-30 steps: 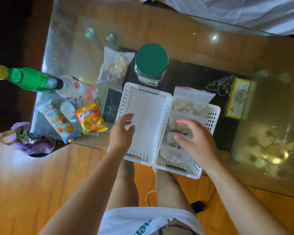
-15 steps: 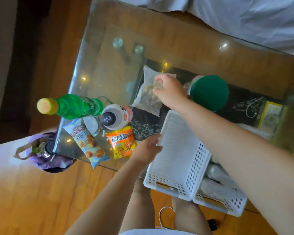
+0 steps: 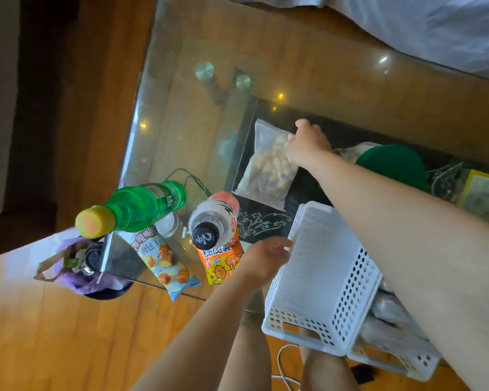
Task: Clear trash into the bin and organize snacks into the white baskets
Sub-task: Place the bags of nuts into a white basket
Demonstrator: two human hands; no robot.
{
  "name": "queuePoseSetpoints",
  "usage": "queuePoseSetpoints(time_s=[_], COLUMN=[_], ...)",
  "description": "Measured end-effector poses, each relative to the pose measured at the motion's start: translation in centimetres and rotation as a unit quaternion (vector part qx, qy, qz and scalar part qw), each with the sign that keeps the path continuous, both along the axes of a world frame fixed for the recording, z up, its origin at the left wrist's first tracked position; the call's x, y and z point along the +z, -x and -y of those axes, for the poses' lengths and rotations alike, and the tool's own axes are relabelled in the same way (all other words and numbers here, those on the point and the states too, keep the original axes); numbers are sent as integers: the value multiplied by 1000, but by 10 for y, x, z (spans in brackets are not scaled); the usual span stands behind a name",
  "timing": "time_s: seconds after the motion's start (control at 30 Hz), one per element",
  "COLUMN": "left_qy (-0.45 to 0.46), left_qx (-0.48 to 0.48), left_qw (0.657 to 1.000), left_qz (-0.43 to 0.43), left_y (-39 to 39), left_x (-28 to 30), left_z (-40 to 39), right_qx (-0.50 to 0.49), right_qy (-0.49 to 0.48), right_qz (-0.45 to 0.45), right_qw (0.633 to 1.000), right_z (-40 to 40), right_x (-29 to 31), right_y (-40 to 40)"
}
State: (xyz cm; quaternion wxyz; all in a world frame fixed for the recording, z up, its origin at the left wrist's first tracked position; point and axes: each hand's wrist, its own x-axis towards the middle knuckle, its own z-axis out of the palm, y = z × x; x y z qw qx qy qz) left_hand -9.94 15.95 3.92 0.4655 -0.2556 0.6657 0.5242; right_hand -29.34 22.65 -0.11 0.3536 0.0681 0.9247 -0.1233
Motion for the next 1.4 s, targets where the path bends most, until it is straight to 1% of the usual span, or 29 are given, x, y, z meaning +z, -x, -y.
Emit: queuePoseSetpoints(time_s=[0.1,0.2,0.27,0.37,0.43,0.5,0.6,0.7,0.77,0.87,0.97,1.03,1.13,1.23,1.3,1.4], left_qy=[12,29,44,80,96,123,170,215,235,244,235,214,186,167,169,177], left_qx=[-16,-38,-49,-51,-38,-67,-127,-141,-130,-106,-105,-125,-197,-285,-360,-476], left_qw=[1000,999,998,995,994,990,977,966,962,954,938,923,891,870,847,792], left_qz=[7,9,2,-27,-31,-30,-15,-26,-52,-135,-232,-295,-364,-367,-353,-339], left_y=[5,8,9,9,8,4,-3,-11,-15,-22,-27,-30,-32,-34,-37,-40], left_x=[3,8,14,27,32,35,40,48,55,69,84,94,103,101,94,80], left_z=[-1,-4,-8,-14,-17,-22,-32,-49,-68,-109,-155,-184,-223,-256,-274,-289], right_qx=[33,38,38,70,101,108,30,-95,-149,-183,-181,-182,-207,-233,-253,-290], right_qy=[15,62,96,164,216,277,346,359,355,337,275,229,188,151,107,46], right_qz=[43,32,-17,-91,-109,-147,-245,-324,-353,-387,-416,-429,-425,-394,-344,-237], right_qw=[998,997,995,980,965,943,905,870,853,839,848,855,861,876,898,926], right_z=[0,0,-3,-19,-32,-46,-76,-123,-158,-207,-258,-293,-342,-377,-396,-421], right_x=[7,24,42,72,91,110,147,180,199,218,225,221,200,164,132,90], right_y=[-1,-12,-26,-59,-84,-108,-131,-149,-166,-197,-224,-239,-260,-278,-290,-302])
